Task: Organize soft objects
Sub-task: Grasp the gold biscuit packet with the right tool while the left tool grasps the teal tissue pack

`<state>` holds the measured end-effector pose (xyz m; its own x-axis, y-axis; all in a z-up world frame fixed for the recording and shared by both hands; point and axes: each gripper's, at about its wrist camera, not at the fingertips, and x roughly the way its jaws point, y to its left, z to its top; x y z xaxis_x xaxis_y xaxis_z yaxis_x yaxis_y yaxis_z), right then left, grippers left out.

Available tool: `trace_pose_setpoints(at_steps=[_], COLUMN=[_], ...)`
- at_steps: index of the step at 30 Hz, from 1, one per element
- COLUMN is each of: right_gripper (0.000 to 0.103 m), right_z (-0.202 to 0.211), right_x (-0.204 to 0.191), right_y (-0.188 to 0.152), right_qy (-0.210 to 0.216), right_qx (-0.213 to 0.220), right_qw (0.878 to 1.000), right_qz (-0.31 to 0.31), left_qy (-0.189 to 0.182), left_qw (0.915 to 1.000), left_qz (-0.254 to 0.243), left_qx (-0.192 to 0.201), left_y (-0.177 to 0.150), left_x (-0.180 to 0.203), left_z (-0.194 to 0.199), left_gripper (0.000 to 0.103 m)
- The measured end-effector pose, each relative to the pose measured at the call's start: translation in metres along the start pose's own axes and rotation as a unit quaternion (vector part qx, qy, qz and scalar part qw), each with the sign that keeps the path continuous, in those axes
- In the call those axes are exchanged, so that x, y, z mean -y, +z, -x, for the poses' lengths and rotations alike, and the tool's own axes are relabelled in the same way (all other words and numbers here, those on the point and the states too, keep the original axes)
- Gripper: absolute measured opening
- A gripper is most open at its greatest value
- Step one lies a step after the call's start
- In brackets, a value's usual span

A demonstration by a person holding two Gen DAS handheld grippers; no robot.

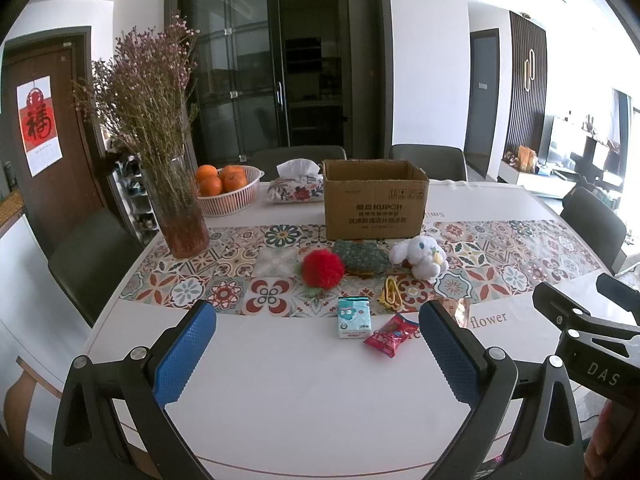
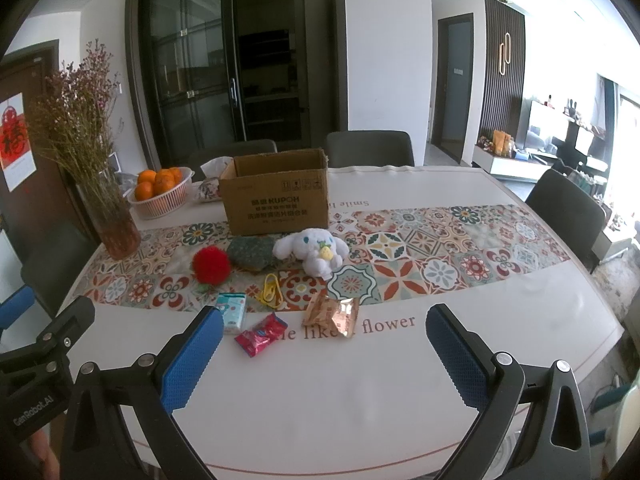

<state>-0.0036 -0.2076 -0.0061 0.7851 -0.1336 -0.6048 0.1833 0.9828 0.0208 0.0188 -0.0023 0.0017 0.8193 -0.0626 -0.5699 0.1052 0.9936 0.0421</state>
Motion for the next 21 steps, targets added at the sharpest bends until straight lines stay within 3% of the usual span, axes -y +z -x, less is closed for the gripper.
trace_pose_setpoints(at_steps=[8, 21], right_gripper=[0.103, 0.103], right_z=[-0.003, -0.041], right_x=[-0.002, -0.015], right_y=[-0.001, -0.011], right_qy=[-0.002, -0.012], right_qx=[-0.007, -0.076], right_qw=[1.000, 0.996], right_qz=[-0.003, -0.036], left_qy=[-0.002, -0.027], left_qw=[1.0000, 0.9971], left_qz=[-0.001, -0.006], left_qx=[-0.007, -0.071], left_y=[0.000, -0.004], left_x=[-0.002, -0.014], left_z=[-0.005, -0.042], left_gripper=[0.103, 0.103])
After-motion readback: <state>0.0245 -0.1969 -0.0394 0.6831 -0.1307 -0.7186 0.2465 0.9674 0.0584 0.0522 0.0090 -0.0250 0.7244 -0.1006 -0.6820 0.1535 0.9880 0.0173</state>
